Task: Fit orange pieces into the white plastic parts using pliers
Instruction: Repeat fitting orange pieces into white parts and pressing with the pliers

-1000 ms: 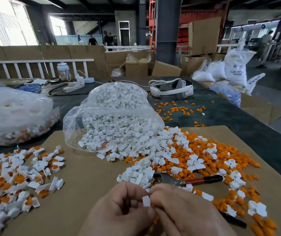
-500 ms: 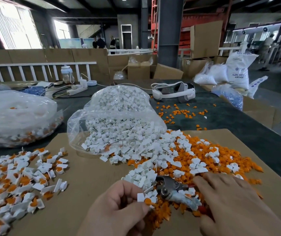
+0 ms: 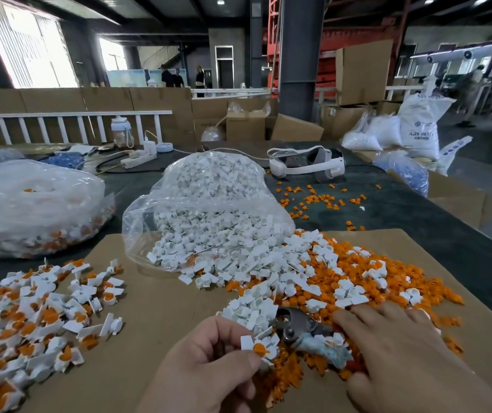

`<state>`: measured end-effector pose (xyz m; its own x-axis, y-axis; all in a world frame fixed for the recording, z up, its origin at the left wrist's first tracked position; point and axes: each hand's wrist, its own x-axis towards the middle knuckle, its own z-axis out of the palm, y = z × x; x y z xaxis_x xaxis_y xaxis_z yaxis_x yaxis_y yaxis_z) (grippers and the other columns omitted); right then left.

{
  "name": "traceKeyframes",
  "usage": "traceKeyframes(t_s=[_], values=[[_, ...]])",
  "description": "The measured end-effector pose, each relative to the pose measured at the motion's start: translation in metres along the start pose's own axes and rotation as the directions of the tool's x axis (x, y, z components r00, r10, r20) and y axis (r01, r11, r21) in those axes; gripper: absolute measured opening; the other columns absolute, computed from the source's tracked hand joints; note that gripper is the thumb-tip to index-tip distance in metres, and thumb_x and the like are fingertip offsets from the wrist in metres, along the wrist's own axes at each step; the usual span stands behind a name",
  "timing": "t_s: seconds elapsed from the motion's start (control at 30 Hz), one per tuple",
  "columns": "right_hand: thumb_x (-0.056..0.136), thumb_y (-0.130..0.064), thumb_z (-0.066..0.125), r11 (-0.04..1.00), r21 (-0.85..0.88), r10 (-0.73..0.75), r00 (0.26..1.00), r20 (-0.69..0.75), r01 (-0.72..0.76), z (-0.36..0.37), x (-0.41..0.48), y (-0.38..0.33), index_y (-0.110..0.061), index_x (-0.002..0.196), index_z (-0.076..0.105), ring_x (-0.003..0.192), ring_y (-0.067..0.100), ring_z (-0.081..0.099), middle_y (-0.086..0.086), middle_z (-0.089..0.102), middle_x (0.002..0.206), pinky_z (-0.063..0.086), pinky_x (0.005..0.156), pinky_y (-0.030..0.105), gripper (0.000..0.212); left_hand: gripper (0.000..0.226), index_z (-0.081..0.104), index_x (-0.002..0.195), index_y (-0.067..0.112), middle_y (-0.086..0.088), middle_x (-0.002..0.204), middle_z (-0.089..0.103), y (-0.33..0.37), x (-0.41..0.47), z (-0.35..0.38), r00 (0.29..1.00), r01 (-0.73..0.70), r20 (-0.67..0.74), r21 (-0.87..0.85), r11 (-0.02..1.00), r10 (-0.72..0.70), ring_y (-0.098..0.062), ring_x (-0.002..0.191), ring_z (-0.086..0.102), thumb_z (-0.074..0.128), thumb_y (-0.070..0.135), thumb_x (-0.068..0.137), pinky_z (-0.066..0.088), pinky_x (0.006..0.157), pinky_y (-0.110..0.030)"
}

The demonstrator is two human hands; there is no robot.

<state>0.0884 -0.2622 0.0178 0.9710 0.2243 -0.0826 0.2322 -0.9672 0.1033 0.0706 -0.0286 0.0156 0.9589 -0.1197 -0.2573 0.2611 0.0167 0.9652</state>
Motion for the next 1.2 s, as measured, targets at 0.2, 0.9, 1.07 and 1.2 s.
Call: traceKeyframes(t_s=[0.2, 0.9, 1.07, 1.2], values=[[0.090, -0.050, 0.030, 0.993, 0.120, 0.029, 0.988, -0.153, -0.010, -0.001, 0.002, -0.002, -0.039, 0.133, 0.030, 0.112, 0.009, 0.037, -0.017, 0.046, 0.126, 0.029, 0.098, 0.033, 0.044, 0.010, 0.070, 0.076, 0.000, -0.025, 0.058, 0.059, -0.003, 0.001, -0.003, 1.000, -0.016, -0.020, -0.056, 0.998, 0.015, -0.024, 0.040, 0.050, 0.074, -0.008, 0.079, 0.042, 0.035, -0.023], [0.079, -0.055, 0.042, 0.937, 0.271, -0.155, 0.957, -0.246, 0.221, -0.013, -0.021, -0.014, -0.047, 0.119, 0.035, 0.096, -0.004, 0.035, -0.027, 0.040, 0.106, 0.029, 0.082, 0.016, 0.041, 0.028, 0.073, 0.072, 0.017, -0.009, 0.060, 0.057, -0.012, 0.002, -0.005, 0.956, -0.294, -0.082, -0.290, 0.911, 0.282, -0.013, 0.048, 0.055, 0.083, 0.002, 0.051, 0.042, 0.038, -0.021], [0.073, -0.058, 0.026, 0.928, 0.295, -0.165, 0.960, -0.225, 0.229, -0.010, -0.023, -0.016, -0.046, 0.131, 0.031, 0.108, -0.006, 0.030, -0.028, 0.039, 0.121, 0.021, 0.089, 0.014, 0.060, 0.019, 0.072, 0.070, 0.019, -0.008, 0.059, 0.057, -0.009, -0.001, -0.002, 0.944, -0.331, -0.099, -0.284, 0.900, 0.316, -0.013, 0.047, 0.054, 0.078, 0.018, 0.052, 0.043, 0.038, -0.021], [0.071, -0.058, 0.024, 0.916, 0.326, -0.165, 0.960, -0.226, 0.234, -0.010, -0.023, -0.016, -0.047, 0.131, 0.031, 0.106, -0.010, 0.029, -0.030, 0.039, 0.122, 0.021, 0.090, 0.012, 0.062, 0.018, 0.072, 0.072, 0.018, -0.008, 0.060, 0.057, -0.009, -0.002, -0.002, 0.931, -0.364, -0.106, -0.238, 0.900, 0.349, -0.014, 0.049, 0.055, 0.077, 0.019, 0.055, 0.045, 0.040, -0.022]])
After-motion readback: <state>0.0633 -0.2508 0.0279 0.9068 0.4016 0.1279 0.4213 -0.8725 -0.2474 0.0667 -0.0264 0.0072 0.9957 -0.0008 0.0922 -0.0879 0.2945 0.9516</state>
